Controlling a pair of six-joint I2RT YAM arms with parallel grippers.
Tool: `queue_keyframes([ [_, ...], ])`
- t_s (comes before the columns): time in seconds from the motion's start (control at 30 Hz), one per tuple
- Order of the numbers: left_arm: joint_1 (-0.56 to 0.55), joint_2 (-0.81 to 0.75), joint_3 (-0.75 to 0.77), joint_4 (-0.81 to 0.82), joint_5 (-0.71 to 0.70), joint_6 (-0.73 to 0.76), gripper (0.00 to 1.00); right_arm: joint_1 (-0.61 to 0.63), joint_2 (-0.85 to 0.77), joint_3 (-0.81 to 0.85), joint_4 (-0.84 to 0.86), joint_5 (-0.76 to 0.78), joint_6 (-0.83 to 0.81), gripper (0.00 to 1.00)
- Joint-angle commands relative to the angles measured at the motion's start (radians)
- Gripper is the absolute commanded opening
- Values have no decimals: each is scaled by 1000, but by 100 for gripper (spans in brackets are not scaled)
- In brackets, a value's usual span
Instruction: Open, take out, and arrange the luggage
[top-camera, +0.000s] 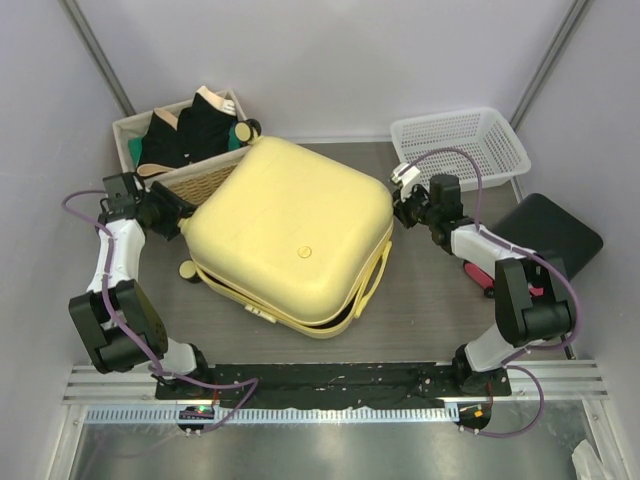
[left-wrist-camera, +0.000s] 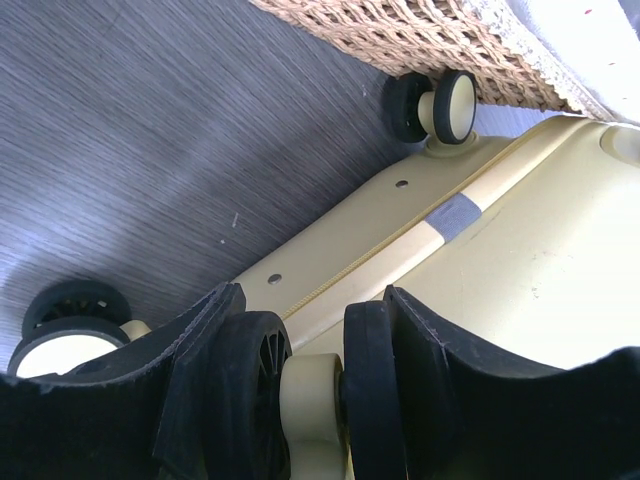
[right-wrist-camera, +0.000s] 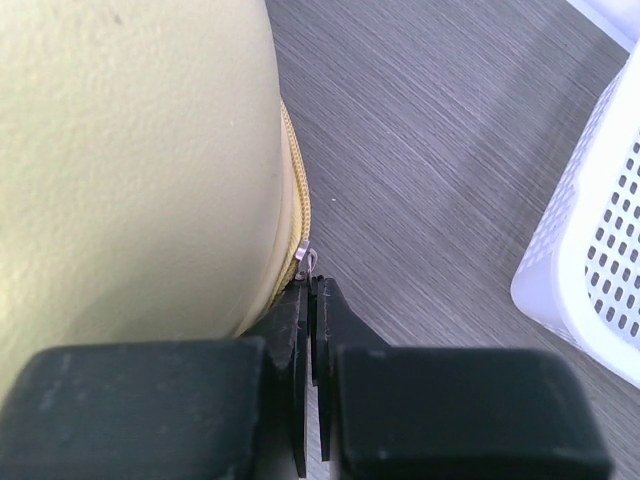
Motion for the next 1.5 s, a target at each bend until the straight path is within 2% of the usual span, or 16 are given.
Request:
queue_keyframes([
  [0.0, -75, 82, 13, 222, -137, 130, 0, 89, 38, 110, 68, -323, 8, 1],
  [0.13, -69, 92, 21, 201, -154, 156, 0, 30, 107, 234, 62, -463, 24, 1],
  [0.37, -69, 99, 30, 190, -150, 171, 0, 21, 277, 452, -12, -626, 47, 1],
  [0.77, -69, 43, 8, 167, -136, 176, 0, 67, 449, 632, 127, -565, 191, 1],
  [0.83, -69, 21, 1, 159, -133, 176, 0, 64, 445, 637, 170, -530, 287, 9],
  [0.9, -69, -19, -8, 164, -130, 167, 0, 58, 431, 641, 175, -491, 307, 14],
  [0.93, -69, -33, -15, 167, -128, 165, 0, 55, 409, 638, 174, -477, 321, 23],
  [1.0, -69, -74, -18, 162, -124, 154, 0, 43, 385, 628, 164, -436, 326, 32],
  [1.03, -69, -91, -21, 161, -115, 148, 0, 38, 371, 624, 158, -427, 338, 47],
  [1.13, -69, -154, -44, 171, -92, 119, 0, 17, 326, 624, 126, -373, 381, 75],
  [1.27, -69, -234, -56, 173, -72, 96, 0, -29, 261, 635, 76, -318, 511, 85],
  [1.47, -67, -341, -52, 158, -38, 61, 0, -68, 95, 556, 49, -208, 570, 87],
])
